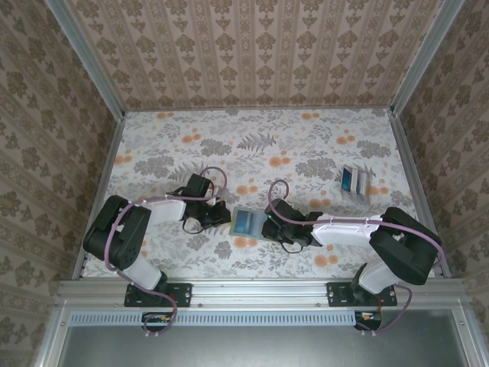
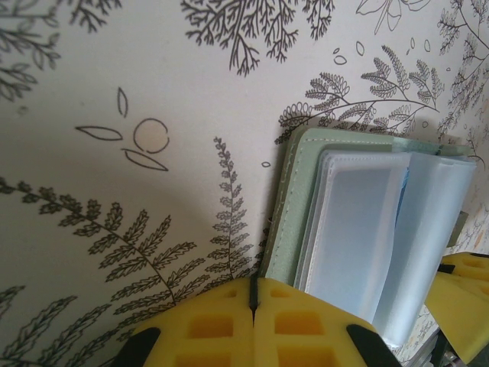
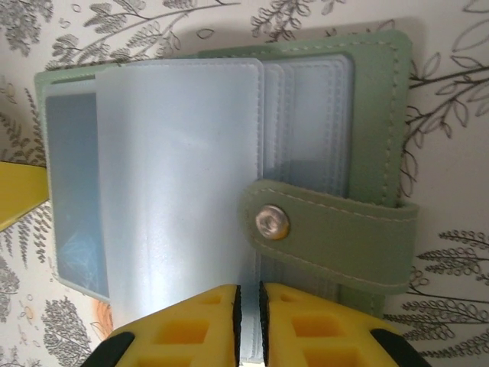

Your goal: Put the credit cards into the card holder

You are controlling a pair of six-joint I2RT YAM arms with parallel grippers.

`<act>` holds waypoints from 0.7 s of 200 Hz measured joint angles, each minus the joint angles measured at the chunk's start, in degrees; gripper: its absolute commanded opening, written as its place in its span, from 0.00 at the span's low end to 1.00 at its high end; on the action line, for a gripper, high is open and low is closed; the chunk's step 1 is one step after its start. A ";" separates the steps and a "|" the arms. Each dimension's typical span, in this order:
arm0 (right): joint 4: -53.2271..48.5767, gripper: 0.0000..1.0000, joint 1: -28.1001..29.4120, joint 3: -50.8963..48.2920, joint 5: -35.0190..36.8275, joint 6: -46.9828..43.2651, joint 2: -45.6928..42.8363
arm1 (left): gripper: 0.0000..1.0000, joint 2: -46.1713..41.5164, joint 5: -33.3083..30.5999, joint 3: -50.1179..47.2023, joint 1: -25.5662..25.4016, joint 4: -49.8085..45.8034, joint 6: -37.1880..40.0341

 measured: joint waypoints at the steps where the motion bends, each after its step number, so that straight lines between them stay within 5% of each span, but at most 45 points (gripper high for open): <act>1: 0.02 0.22 0.00 0.00 0.00 0.02 0.00 | 0.01 0.00 0.00 0.00 0.00 0.00 0.00; 140: 6.19 0.34 0.02 -1.60 -0.28 0.04 0.09 | 0.01 0.00 0.00 -0.02 0.00 0.02 0.00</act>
